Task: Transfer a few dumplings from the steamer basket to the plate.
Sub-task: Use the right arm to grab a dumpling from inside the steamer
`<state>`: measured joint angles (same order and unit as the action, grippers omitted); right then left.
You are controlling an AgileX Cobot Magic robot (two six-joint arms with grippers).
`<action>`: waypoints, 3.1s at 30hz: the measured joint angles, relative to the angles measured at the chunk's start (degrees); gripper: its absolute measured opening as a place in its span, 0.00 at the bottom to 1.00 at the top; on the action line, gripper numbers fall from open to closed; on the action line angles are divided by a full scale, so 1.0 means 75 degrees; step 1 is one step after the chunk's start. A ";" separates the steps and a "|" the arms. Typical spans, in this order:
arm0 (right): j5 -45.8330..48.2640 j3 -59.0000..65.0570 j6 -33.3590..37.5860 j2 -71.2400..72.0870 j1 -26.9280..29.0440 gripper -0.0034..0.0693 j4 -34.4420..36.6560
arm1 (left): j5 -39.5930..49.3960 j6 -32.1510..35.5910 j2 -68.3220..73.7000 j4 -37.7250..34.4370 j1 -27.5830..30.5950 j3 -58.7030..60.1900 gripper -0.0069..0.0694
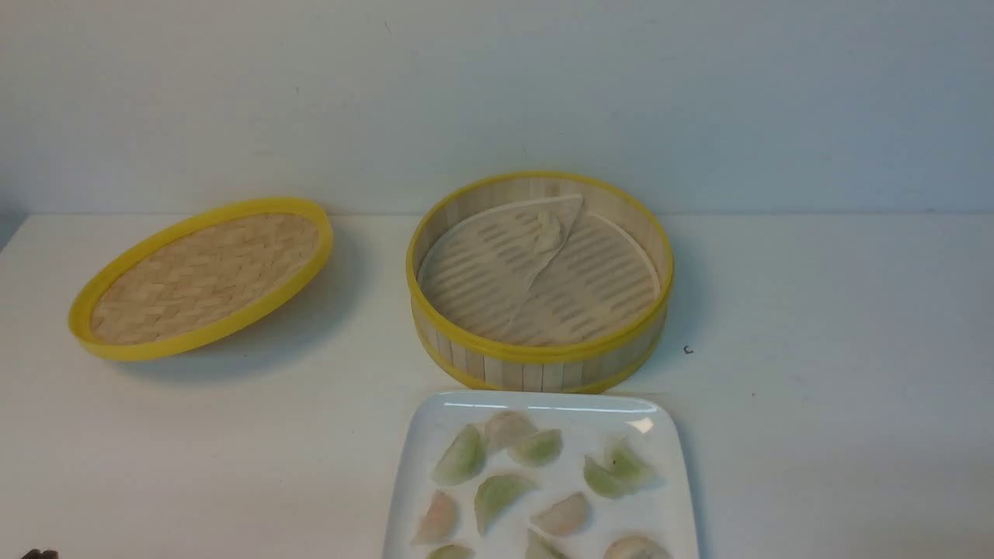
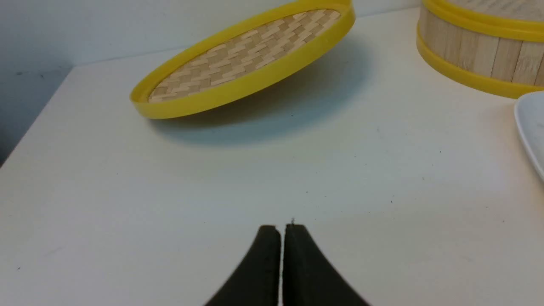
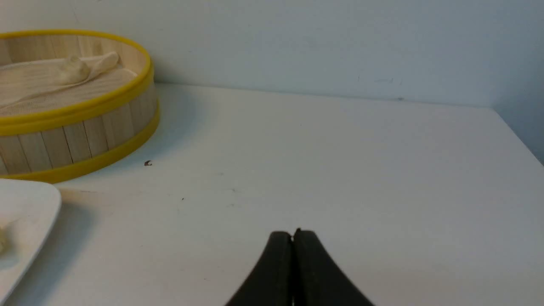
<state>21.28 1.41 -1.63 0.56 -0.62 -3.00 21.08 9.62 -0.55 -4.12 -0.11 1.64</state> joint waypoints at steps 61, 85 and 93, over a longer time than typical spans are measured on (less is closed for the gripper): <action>-0.2938 -0.0163 -0.1948 0.0000 0.0000 0.03 0.5217 | 0.0007 0.0000 0.0000 0.0000 0.0000 0.0000 0.08; 0.3795 -0.8869 0.1081 -0.9091 -0.0390 0.03 0.3261 | 0.0020 0.0000 0.0000 0.0000 0.0000 0.0000 0.08; 0.4941 -1.1924 0.0461 -1.1869 -0.1635 0.03 0.2782 | 0.0020 0.0000 0.0000 0.0000 0.0000 0.0000 0.08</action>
<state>58.33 -88.02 1.83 -88.46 -12.88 17.87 21.23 9.62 -0.55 -4.12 -0.11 1.64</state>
